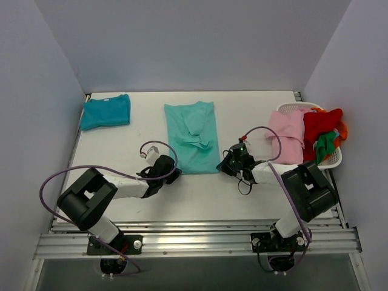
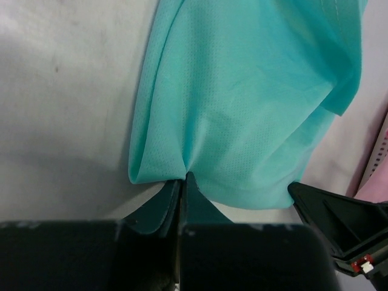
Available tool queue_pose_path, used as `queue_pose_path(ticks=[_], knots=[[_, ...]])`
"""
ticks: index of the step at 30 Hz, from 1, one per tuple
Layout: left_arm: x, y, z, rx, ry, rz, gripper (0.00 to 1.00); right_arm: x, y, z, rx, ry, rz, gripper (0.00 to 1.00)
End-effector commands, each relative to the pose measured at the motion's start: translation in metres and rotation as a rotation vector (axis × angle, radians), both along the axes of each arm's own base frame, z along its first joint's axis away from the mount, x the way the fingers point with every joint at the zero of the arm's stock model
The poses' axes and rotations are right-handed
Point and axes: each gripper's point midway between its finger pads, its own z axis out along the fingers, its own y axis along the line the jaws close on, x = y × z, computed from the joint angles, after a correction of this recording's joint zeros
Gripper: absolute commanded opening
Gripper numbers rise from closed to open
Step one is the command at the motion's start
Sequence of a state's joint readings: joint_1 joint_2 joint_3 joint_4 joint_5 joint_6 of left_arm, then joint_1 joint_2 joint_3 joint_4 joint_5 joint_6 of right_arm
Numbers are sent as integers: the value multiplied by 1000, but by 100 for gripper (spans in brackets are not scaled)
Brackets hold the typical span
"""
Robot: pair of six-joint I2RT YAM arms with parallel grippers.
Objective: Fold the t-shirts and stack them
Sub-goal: Fold the tshirt
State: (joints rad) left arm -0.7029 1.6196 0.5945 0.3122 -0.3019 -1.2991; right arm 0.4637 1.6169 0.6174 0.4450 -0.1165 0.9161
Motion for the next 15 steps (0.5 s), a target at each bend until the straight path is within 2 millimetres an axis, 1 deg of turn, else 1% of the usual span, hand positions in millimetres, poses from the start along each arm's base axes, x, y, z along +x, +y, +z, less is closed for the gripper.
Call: queue_pose_path(ticks=[1, 2, 3, 4, 5, 6, 7, 8, 9, 10, 11, 12, 13, 14, 15], knots=[[-28, 3, 10, 55, 1, -49, 2, -41, -16, -14, -87, 90, 10, 0], [-40, 9, 5, 71, 23, -52, 2, -48, -19, -15, -94, 102, 10, 0], [-43, 8, 18, 53, -2, -53, 2, -49, -18, -5, -88, 76, 8, 0], [-55, 8, 19, 69, 8, -73, 2, -55, -20, -4, -97, 86, 7, 0], [-62, 10, 21, 75, 9, -79, 2, -60, -18, -1, -97, 82, 14, 0], [-65, 10, 38, 54, -20, -83, 3, -61, -15, 12, -80, 51, 14, 0], [-75, 16, 36, 89, 1, -91, 3, -66, -18, 14, -91, 54, 8, 0], [-76, 16, 43, 91, -6, -101, 3, -70, -14, 21, -82, 43, 17, 0], [-77, 17, 56, 75, -27, -106, 3, -68, -11, 38, -59, 3, 17, 0], [-80, 22, 59, 96, -23, -105, 3, -71, -11, 43, -60, 6, 19, 0], [-79, 20, 76, 79, -56, -112, 3, -69, -9, 56, -43, -22, 22, 0], [-79, 21, 83, 81, -68, -117, 3, -61, -8, 69, -43, -56, 8, 0], [-79, 23, 88, 88, -75, -118, 4, -58, -10, 75, -56, -66, 0, 0], [-77, 25, 99, 91, -102, -116, 4, -54, -9, 81, -60, -77, -2, 0], [-74, 22, 112, 84, -127, -116, 5, -45, -5, 98, -55, -110, -1, 0]])
